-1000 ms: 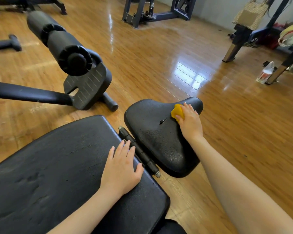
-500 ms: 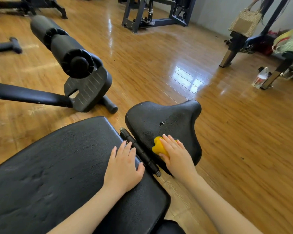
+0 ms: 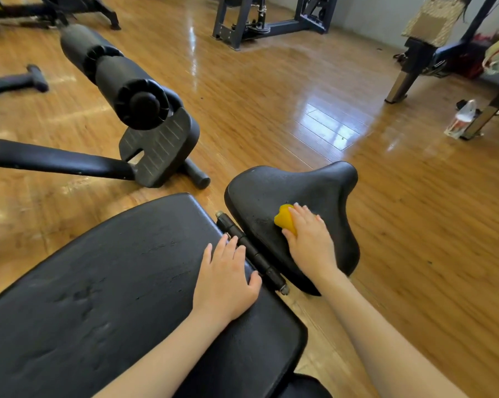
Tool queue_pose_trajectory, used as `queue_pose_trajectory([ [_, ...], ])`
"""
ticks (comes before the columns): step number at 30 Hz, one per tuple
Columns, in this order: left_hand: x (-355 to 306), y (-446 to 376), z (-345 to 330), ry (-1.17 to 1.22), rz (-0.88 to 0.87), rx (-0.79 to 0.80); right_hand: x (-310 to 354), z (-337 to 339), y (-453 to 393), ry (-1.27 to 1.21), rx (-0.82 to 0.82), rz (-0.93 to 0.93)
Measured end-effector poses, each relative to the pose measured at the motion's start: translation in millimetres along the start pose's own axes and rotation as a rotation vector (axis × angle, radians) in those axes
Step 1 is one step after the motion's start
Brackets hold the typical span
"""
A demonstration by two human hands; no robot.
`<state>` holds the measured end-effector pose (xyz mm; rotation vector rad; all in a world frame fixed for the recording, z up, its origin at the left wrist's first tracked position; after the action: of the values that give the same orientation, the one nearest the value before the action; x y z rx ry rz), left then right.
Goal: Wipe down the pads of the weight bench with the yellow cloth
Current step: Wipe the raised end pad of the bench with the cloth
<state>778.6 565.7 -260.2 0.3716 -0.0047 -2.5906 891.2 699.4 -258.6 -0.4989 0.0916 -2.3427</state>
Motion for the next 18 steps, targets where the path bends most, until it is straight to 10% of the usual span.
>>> queue_pose_trajectory([
  [7, 8, -1, 19, 0.402, 0.044, 0.016, 10, -1, 35, -0.087, -0.001, 0.085],
  [13, 59, -38, 47, -0.006, 0.108, -0.023, 21, -4, 28, 0.095, 0.022, 0.412],
  [18, 79, -34, 33, -0.117, 0.134, -0.032, 2, 3, -12, -0.068, 0.091, 0.314],
])
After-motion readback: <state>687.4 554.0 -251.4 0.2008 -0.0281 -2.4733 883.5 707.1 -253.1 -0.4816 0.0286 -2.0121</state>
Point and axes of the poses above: each hand's wrist, its own y-axis away from the middle knuckle, its own z-axis out of the back of the hand, x = y × z, the point moved 5 cm from there along -y, towards the middle knuckle, and after that the axes turned 12 degrees about z, right-handed, at the moved point
